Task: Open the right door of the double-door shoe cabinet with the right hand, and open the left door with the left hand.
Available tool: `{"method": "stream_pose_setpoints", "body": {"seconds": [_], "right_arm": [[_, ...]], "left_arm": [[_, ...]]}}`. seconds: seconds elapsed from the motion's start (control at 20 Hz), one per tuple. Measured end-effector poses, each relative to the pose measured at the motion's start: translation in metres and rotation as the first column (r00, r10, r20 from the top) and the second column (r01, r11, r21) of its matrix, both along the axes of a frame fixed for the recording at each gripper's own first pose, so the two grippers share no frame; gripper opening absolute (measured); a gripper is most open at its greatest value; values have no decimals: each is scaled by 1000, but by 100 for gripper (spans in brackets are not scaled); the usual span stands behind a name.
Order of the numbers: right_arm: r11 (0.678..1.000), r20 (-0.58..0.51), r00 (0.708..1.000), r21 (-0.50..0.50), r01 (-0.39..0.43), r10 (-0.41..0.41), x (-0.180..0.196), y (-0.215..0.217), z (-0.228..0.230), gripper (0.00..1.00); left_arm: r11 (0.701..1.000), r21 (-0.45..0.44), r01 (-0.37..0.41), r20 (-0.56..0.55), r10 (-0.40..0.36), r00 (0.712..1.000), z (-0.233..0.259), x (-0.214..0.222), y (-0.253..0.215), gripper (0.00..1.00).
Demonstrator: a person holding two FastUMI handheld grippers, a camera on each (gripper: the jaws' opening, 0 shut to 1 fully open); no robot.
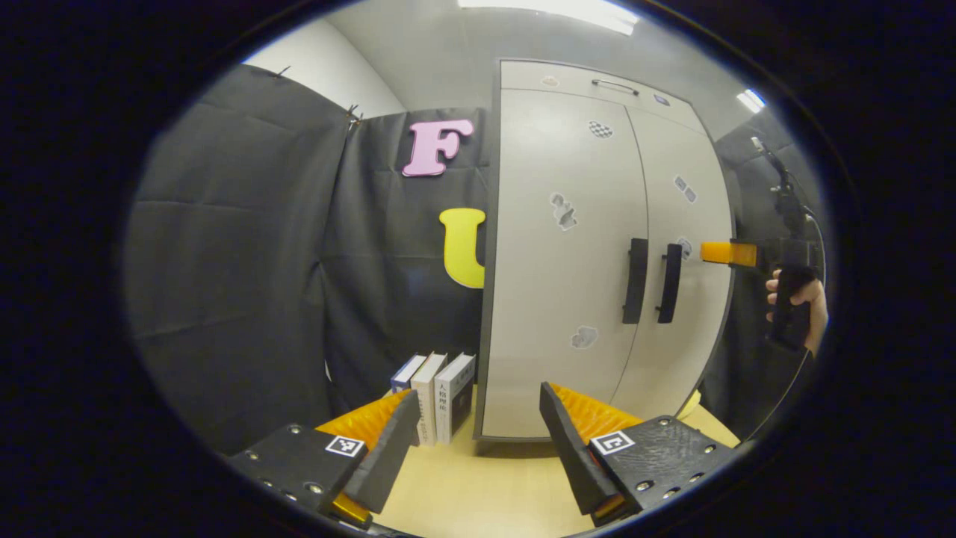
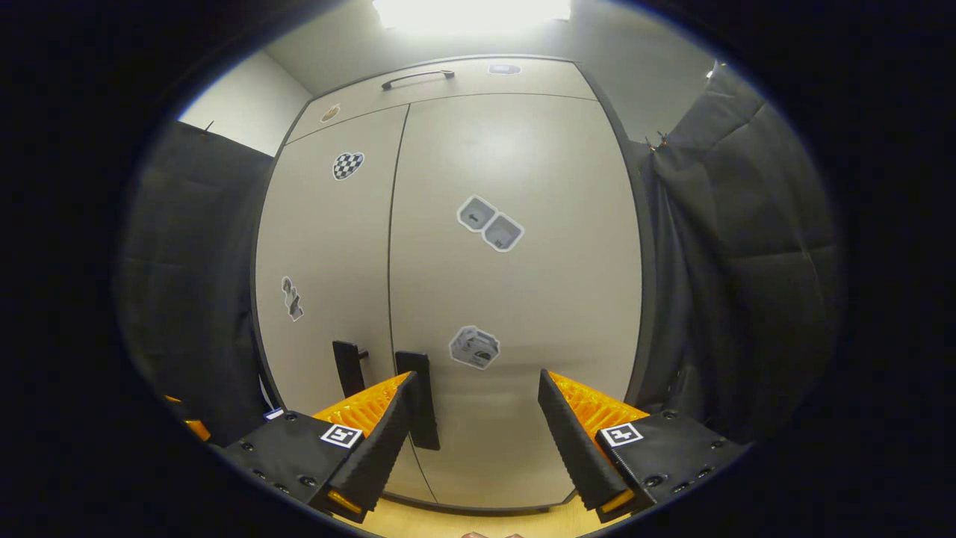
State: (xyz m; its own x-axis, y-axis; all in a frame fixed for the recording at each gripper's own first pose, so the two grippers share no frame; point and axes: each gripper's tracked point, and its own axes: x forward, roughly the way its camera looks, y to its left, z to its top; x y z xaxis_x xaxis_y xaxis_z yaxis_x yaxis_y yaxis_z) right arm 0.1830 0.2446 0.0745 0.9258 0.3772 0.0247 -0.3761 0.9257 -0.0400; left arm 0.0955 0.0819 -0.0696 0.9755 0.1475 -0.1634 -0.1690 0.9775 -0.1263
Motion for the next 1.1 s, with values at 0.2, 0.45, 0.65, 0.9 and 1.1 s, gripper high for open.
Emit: {"method": "stream_pose_setpoints", "body": {"seconds": [0.2, 0.45, 0.65, 0.9, 1.1], "right_arm": [[1000, -37, 999, -11, -7, 7, 14, 26, -12, 100], [997, -115, 992, -69, 40, -47, 34, 40, -45, 100], [996, -144, 987, -65, 56, -65, 44, 49, -54, 96], [998, -205, 977, -10, 59, -59, 46, 63, -61, 56], [995, -209, 977, 82, 62, -44, 45, 64, -59, 36]], "left_arm": [[993, -119, -7, -14, 6, 1000, -15, -5, 19, 94], [988, -156, -22, -58, 13, 998, -29, -13, 42, 94], [987, -157, -25, -93, 11, 996, -45, -19, 50, 94], [990, -140, -17, -111, 2, 994, -56, -24, 54, 94], [987, -162, 13, -130, -34, 991, -65, -27, 49, 94]]}}
